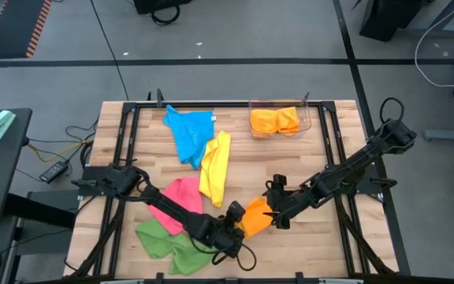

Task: Fold microfiber towels
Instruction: Fold the orange microfiber cloth

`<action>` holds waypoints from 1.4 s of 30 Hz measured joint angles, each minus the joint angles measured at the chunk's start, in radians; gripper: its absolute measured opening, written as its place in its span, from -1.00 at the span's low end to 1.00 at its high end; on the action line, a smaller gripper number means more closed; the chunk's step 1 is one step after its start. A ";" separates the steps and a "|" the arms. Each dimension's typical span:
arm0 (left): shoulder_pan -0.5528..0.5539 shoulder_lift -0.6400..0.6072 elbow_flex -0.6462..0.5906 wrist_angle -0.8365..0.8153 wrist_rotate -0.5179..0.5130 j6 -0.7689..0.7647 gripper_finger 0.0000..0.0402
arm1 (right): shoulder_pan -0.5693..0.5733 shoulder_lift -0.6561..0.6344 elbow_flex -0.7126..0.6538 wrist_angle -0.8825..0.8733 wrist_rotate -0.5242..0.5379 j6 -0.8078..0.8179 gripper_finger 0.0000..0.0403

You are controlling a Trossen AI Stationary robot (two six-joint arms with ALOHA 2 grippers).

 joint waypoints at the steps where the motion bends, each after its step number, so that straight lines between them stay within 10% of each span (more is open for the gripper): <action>1: -0.001 0.000 0.000 -0.003 0.000 0.014 0.04 | 0.000 0.000 0.000 0.000 0.000 0.000 0.57; 25: 0.050 0.018 0.000 0.082 0.046 0.161 -0.21 | 0.000 0.000 0.000 0.041 0.019 -0.023 0.57; 42: 0.040 0.018 0.000 0.084 -0.018 0.217 -0.94 | 0.000 -0.001 0.000 0.062 0.042 -0.026 0.57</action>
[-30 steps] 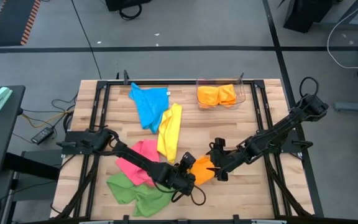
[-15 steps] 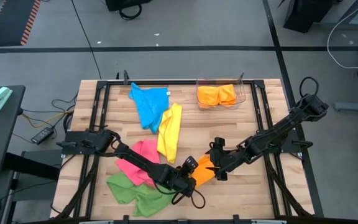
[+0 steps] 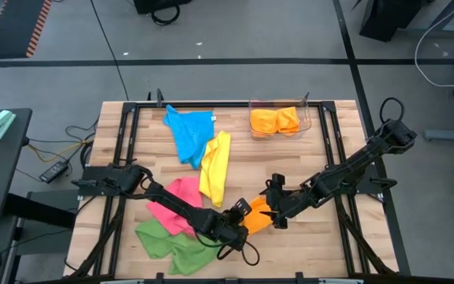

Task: Fold microfiber towels
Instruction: Fold the orange microfiber cloth

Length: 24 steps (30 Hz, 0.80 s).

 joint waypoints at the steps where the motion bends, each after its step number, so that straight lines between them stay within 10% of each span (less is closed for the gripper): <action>1: -0.002 0.000 0.000 0.001 -0.020 0.013 -0.94 | 0.000 0.000 0.000 0.002 0.000 0.000 0.57; 12: -0.024 -0.002 0.000 -0.020 -0.112 0.202 -0.64 | 0.000 0.000 0.000 0.015 0.000 -0.010 0.57; 24: -0.071 -0.002 0.020 0.095 -0.077 0.087 -0.89 | 0.000 0.000 0.000 0.014 0.000 -0.023 0.57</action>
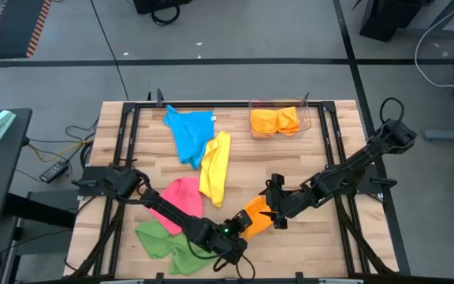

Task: Fold microfiber towels
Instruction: Fold the orange microfiber cloth

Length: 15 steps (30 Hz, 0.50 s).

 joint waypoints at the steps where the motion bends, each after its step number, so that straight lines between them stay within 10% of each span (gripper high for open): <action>1: -0.004 0.000 0.013 0.002 0.001 -0.029 -0.87 | 0.000 0.000 0.000 0.000 0.000 -0.003 0.57; 15: -0.061 0.000 0.059 0.019 0.081 -0.357 -0.93 | 0.014 0.006 0.000 0.020 -0.025 -0.038 0.57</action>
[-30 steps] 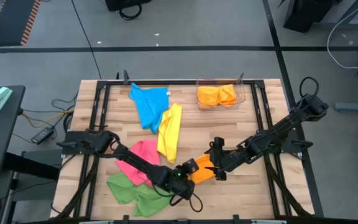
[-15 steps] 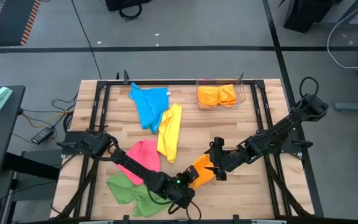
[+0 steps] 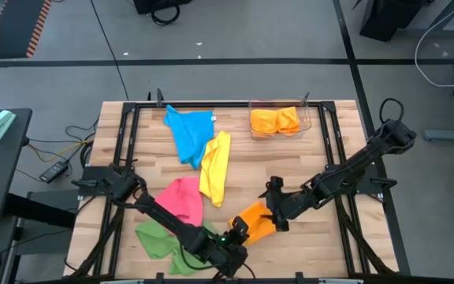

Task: Fold microfiber towels
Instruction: Fold the orange microfiber cloth

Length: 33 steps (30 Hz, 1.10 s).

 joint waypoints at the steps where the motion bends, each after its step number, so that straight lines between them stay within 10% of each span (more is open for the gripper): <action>1: -0.004 0.000 0.000 -0.004 0.002 -0.005 -0.91 | 0.005 0.009 0.001 0.027 -0.020 -0.017 0.57; 21: -0.022 0.004 -0.003 -0.067 0.033 -0.057 -0.87 | -0.110 0.182 0.001 0.119 -0.574 -0.048 0.57; 33: -0.023 0.004 -0.003 -0.086 0.033 -0.086 -0.93 | -0.091 0.210 0.001 0.109 -0.565 -0.018 0.19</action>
